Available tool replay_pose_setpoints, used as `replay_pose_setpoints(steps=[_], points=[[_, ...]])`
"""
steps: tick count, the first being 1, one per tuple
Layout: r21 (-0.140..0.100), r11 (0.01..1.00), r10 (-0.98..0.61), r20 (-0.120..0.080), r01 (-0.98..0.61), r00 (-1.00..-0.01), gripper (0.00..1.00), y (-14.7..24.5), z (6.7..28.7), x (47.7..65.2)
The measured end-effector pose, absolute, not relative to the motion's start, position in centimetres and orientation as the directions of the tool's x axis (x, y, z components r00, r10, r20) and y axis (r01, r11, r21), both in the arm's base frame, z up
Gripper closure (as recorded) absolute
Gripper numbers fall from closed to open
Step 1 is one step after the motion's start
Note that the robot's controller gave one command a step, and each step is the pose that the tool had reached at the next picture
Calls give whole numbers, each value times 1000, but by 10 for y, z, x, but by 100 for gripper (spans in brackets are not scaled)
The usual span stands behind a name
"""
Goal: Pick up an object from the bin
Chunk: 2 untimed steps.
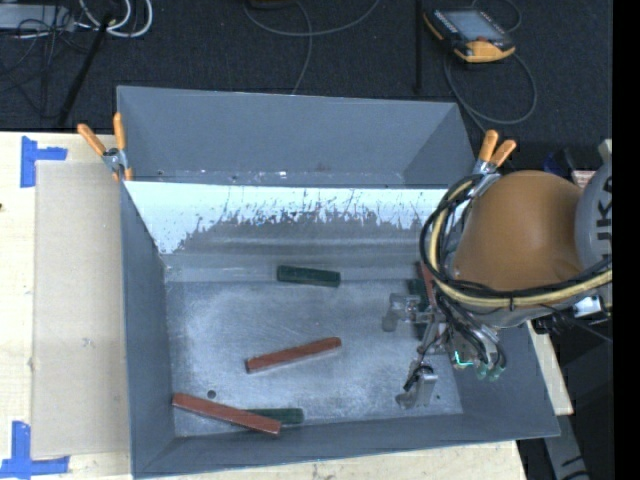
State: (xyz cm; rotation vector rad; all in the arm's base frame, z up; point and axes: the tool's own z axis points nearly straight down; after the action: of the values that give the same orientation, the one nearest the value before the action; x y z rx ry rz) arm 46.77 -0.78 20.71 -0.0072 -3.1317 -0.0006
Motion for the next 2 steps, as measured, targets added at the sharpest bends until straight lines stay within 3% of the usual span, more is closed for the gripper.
replay_pose_setpoints(steps=[1, 2], points=[[1, 990, -138, 5, -138, -990, 0, 4, 65, 535], [1, 910, -414, -3, -414, -910, 0, 71, 70, 568]])
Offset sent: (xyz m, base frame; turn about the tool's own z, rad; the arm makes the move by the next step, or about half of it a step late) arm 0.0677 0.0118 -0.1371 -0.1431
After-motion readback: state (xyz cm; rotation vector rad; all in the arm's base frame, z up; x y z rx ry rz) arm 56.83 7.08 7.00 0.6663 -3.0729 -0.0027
